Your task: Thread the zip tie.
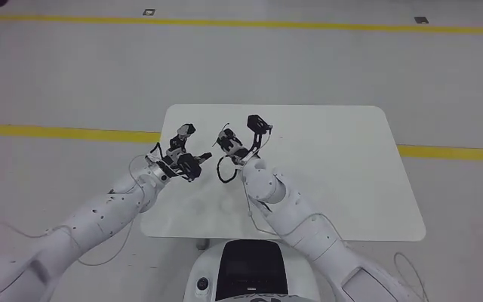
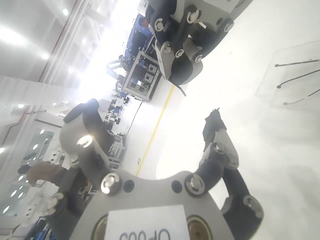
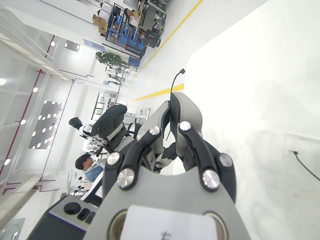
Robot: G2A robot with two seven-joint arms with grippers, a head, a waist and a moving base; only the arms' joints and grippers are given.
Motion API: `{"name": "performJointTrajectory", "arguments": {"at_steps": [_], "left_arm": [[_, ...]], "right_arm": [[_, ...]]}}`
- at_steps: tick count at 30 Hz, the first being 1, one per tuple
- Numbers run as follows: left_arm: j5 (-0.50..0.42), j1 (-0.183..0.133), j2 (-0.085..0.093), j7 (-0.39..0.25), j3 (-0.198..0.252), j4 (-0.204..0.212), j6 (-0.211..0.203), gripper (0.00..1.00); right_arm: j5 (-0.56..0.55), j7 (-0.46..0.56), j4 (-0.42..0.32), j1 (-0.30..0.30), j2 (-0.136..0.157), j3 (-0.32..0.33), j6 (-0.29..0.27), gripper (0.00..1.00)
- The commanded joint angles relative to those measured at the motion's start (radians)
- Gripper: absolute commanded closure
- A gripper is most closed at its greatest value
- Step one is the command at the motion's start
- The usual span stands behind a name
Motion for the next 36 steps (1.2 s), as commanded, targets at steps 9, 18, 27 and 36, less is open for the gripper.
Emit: {"name": "performJointTrajectory", "arguments": {"at_steps": [9,18,27,36], "left_arm": [[0.000,-0.037,-0.002,-0.008,0.045,0.009,0.001,0.00],[0.000,-0.028,-0.007,-0.028,0.033,-0.004,-0.001,0.00],[0.000,-0.029,-0.007,-0.028,0.032,0.002,0.001,0.00],[0.000,-0.026,-0.009,-0.038,0.029,-0.001,-0.002,0.00]], "right_arm": [[0.001,-0.037,0.002,-0.001,-0.015,-0.013,0.036,1.00],[-0.024,-0.060,-0.014,-0.021,-0.020,-0.017,0.037,1.00],[-0.039,-0.093,-0.017,-0.032,-0.031,-0.015,0.042,1.00],[-0.047,-0.098,-0.023,-0.043,-0.030,-0.008,0.038,1.00]]}}
